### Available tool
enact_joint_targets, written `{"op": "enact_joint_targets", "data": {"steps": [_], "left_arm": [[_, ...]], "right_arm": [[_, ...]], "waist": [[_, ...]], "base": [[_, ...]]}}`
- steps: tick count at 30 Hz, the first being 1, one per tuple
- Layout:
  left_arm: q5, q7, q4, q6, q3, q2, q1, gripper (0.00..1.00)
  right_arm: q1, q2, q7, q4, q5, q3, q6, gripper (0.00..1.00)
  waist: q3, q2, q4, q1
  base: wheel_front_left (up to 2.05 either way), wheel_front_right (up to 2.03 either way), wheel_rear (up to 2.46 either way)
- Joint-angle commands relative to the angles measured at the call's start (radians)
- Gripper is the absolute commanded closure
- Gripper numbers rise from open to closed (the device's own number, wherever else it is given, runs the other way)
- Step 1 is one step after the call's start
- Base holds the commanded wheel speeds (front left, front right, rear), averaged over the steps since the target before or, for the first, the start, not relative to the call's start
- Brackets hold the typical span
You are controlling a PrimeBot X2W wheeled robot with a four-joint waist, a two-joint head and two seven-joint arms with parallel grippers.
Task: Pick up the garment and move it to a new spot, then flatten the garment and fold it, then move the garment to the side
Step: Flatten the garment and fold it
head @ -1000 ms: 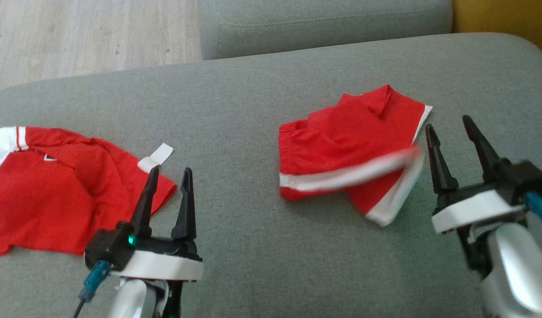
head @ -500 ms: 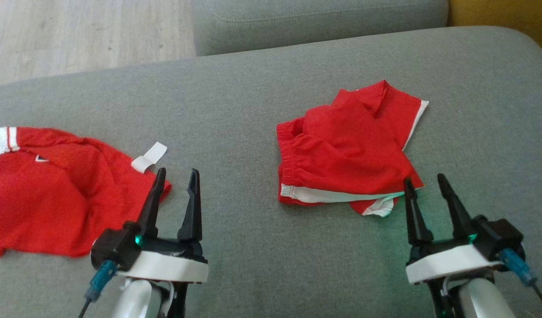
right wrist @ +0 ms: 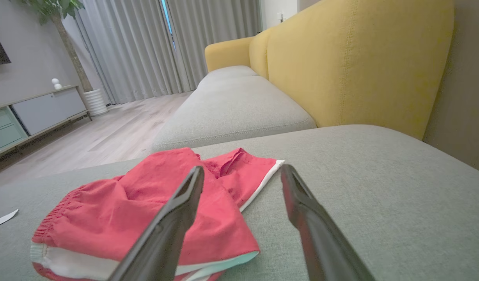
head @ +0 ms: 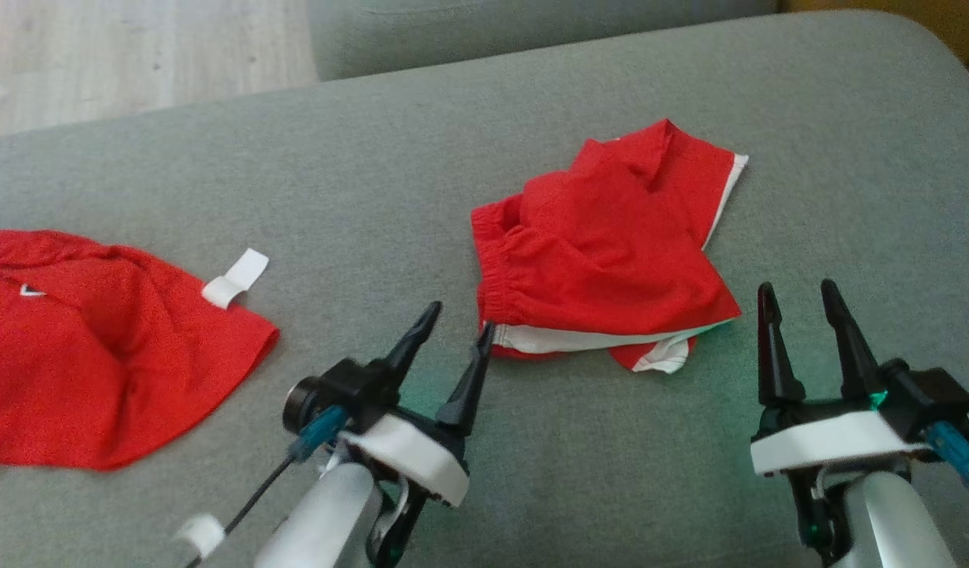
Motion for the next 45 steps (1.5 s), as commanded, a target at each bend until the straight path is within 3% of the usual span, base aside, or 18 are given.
{"op": "enact_joint_targets", "data": {"steps": [1,6,14,15,16,17,26,34,39,45], "left_arm": [[-0.035,0.03,0.041,0.002,-0.02,0.003,-0.092,0.0],[-0.106,0.066,0.144,0.002,-0.097,0.003,-0.161,0.0],[-0.172,0.039,0.246,0.002,-0.166,0.005,-0.224,0.0],[-0.181,0.035,0.252,0.002,-0.176,0.005,-0.23,0.24],[-0.189,0.027,0.255,0.002,-0.187,0.005,-0.237,0.7],[-0.197,0.018,0.256,0.002,-0.196,0.005,-0.243,1.0],[-0.215,-0.045,0.22,0.003,-0.149,0.031,-0.263,1.0],[-0.117,-0.049,0.02,0.036,0.035,0.049,-0.183,1.0],[-0.071,-0.049,-0.021,0.04,0.111,0.042,-0.141,1.0],[-0.031,-0.049,-0.036,0.033,0.167,0.029,-0.116,1.0]], "right_arm": [[-0.053,-0.004,-0.013,-0.035,-0.003,0.026,0.005,0.0],[-0.073,-0.004,-0.013,-0.04,0.003,0.029,0.005,0.0],[-0.085,-0.004,-0.013,-0.036,0.006,0.031,0.005,0.0],[-0.085,-0.004,-0.014,-0.035,0.005,0.032,0.005,0.0],[-0.086,-0.004,-0.014,-0.034,0.005,0.033,0.005,0.0],[-0.086,-0.004,-0.014,-0.034,0.005,0.033,0.005,0.0],[-0.078,-0.004,-0.014,-0.008,-0.019,0.034,0.005,0.0],[-0.068,-0.004,-0.014,0.076,-0.04,0.134,0.005,0.0],[-0.073,-0.009,-0.013,0.149,-0.038,0.229,0.005,0.0],[-0.095,-0.02,0.026,0.248,-0.062,0.245,0.005,0.0]], "waist": [[0.023,0.0,-0.023,-0.0001],[0.045,0.0,-0.051,-0.0001],[0.061,0.0,-0.073,-0.0001],[0.061,0.0,-0.075,-0.0001],[0.062,0.0,-0.076,-0.0001],[0.061,0.0,-0.076,-0.0001],[0.052,0.0,-0.046,-0.0001],[0.04,0.0,0.002,-0.0001],[0.038,0.0,0.019,-0.0001],[0.037,0.0,0.03,-0.0001]], "base": [[0.0,0.0,0.0],[0.0,0.0,0.0],[0.0,0.0,0.0],[0.0,0.0,0.0],[0.0,0.0,0.0],[0.0,0.0,0.0],[0.0,0.0,0.0],[0.0,0.0,0.0],[0.0,0.0,0.0],[0.0,0.0,0.0]]}}
